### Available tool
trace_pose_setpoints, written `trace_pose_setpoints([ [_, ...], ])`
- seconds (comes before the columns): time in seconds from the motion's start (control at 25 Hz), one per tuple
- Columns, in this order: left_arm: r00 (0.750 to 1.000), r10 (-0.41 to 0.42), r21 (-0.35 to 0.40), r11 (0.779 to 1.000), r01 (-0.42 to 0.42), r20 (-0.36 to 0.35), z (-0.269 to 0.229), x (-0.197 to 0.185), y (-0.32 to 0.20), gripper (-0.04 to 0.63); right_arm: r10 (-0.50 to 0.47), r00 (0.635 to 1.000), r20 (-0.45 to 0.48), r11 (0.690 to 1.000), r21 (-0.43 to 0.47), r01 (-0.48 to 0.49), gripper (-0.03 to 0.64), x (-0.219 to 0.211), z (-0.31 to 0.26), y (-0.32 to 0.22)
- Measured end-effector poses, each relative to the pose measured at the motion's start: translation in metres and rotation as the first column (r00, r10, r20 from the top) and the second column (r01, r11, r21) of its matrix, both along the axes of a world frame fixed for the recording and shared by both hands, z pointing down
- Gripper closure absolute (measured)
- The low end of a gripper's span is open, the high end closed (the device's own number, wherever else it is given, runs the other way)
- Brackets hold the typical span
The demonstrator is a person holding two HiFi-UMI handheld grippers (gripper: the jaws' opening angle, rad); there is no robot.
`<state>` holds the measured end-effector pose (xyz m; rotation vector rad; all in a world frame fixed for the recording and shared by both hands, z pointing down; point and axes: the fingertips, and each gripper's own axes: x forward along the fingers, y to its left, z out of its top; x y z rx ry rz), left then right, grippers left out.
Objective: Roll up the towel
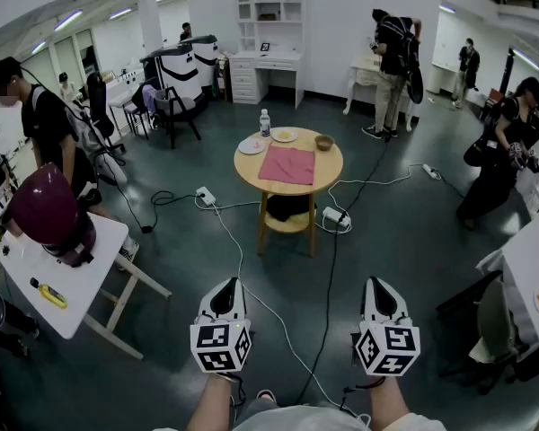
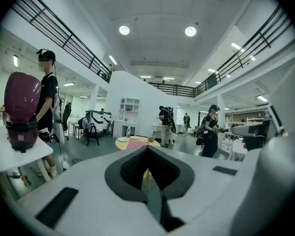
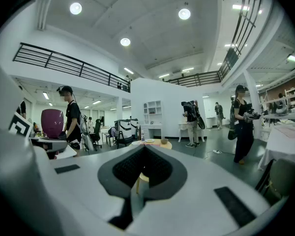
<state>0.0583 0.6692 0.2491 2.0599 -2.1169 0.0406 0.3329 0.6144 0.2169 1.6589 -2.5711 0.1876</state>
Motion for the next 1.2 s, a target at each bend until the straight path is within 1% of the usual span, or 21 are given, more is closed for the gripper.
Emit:
trace_pose_setpoints([
  [0.28, 1.0, -0.009, -0.005, 1.0, 0.009, 0.002, 0.0, 0.004, 0.007, 0.597, -0.006, 1.0, -0.004, 1.0, -0.009, 0.006, 0.617, 0.004, 0.002, 0.006],
  [0.4, 1.0, -0.008, -0.008, 1.0, 0.008, 0.005, 0.001, 0.007, 0.009, 0.597, -0.016, 0.999, -0.028, 1.0, -0.015, 0.015, 0.617, 0.004, 0.006, 0.007],
  [0.52, 1.0, -0.024, 0.003, 1.0, 0.024, 0.005, -0.001, 0.008, 0.012, 0.597, -0.009, 0.998, -0.057, 1.0, 0.015, 0.01, 0.615, 0.004, 0.002, 0.01],
  [0.64, 0.999, -0.047, 0.002, 0.999, 0.047, -0.01, -0.004, 0.006, 0.014, 0.597, -0.005, 0.998, -0.064, 0.999, 0.035, 0.008, 0.615, 0.005, -0.005, 0.013],
  [0.76, 0.998, -0.052, 0.013, 0.999, 0.053, -0.028, -0.007, 0.006, 0.017, 0.595, 0.002, 0.998, -0.065, 0.999, 0.045, 0.001, 0.614, 0.007, -0.007, 0.014],
  [0.8, 0.998, -0.054, 0.016, 0.998, 0.054, -0.03, -0.007, 0.006, 0.018, 0.595, -0.002, 0.998, -0.065, 0.999, 0.048, 0.005, 0.601, 0.006, -0.007, 0.014],
  [0.84, 0.998, -0.056, 0.018, 0.998, 0.056, -0.03, -0.008, 0.005, 0.019, 0.595, -0.009, 0.998, -0.063, 0.999, 0.049, 0.012, 0.538, 0.006, -0.007, 0.015],
  [0.88, 0.998, -0.058, 0.02, 0.998, 0.058, -0.028, -0.009, 0.004, 0.02, 0.595, -0.014, 0.998, -0.059, 0.999, 0.048, 0.017, 0.517, 0.005, -0.007, 0.015],
  [0.96, 0.998, -0.057, 0.024, 0.998, 0.058, -0.026, -0.01, 0.003, 0.021, 0.595, -0.015, 0.999, -0.047, 0.999, 0.049, 0.017, 0.517, 0.004, -0.007, 0.016],
  [1.0, 0.998, -0.053, 0.025, 0.998, 0.053, -0.027, -0.01, 0.003, 0.021, 0.577, -0.013, 0.999, -0.042, 0.999, 0.05, 0.015, 0.515, 0.005, -0.008, 0.015],
  [1.04, 0.999, -0.047, 0.025, 0.999, 0.048, -0.027, -0.011, 0.004, 0.021, 0.513, -0.012, 0.999, -0.037, 0.999, 0.051, 0.014, 0.507, 0.006, -0.009, 0.015],
  [1.08, 0.999, -0.045, 0.023, 0.999, 0.045, -0.027, -0.011, 0.005, 0.021, 0.495, -0.012, 0.999, -0.032, 0.999, 0.052, 0.013, 0.497, 0.007, -0.01, 0.015],
  [1.2, 0.999, -0.052, 0.025, 0.998, 0.052, -0.016, -0.013, 0.005, 0.023, 0.482, -0.005, 1.0, -0.018, 0.998, 0.058, 0.006, 0.454, 0.011, -0.012, 0.015],
])
